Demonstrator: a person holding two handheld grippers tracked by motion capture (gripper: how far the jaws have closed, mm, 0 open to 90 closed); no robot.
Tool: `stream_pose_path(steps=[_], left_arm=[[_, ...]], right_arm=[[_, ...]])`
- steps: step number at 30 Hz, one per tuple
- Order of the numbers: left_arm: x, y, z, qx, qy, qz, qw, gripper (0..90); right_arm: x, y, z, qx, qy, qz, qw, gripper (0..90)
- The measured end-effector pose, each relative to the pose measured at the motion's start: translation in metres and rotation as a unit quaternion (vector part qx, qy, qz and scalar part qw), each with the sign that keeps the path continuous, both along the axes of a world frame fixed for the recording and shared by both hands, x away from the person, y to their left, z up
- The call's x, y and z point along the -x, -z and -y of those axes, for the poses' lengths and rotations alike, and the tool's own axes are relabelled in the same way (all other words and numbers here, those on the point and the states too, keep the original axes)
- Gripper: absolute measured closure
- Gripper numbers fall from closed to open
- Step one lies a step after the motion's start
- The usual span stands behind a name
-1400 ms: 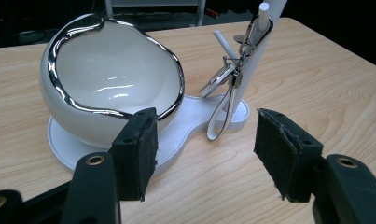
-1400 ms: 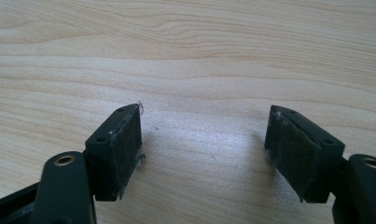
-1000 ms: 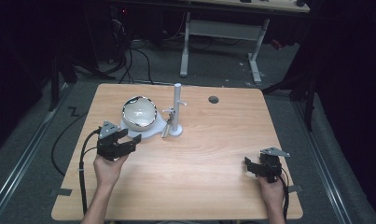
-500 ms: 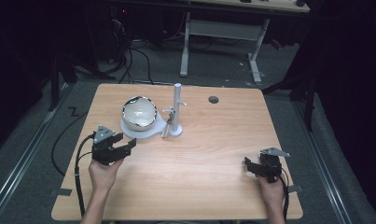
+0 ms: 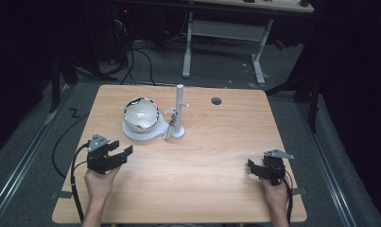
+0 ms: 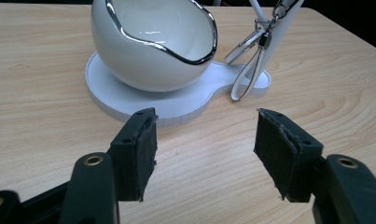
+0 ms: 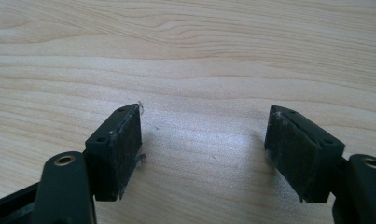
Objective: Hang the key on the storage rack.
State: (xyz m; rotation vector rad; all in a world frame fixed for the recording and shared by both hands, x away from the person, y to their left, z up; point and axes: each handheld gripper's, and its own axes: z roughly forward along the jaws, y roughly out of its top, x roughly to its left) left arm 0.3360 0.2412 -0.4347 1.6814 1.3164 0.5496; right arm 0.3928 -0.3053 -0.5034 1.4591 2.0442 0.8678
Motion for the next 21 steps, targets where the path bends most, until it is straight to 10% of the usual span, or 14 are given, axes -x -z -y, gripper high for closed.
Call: stream_pose_path(steps=[21], left_arm=[[0.015, 0.022, -0.008, 0.007, -0.019, -0.019, 0.9996, 39.0]], right_arm=[[0.0, 0.0, 0.0, 0.0, 0.0, 0.0, 1.0, 27.5]])
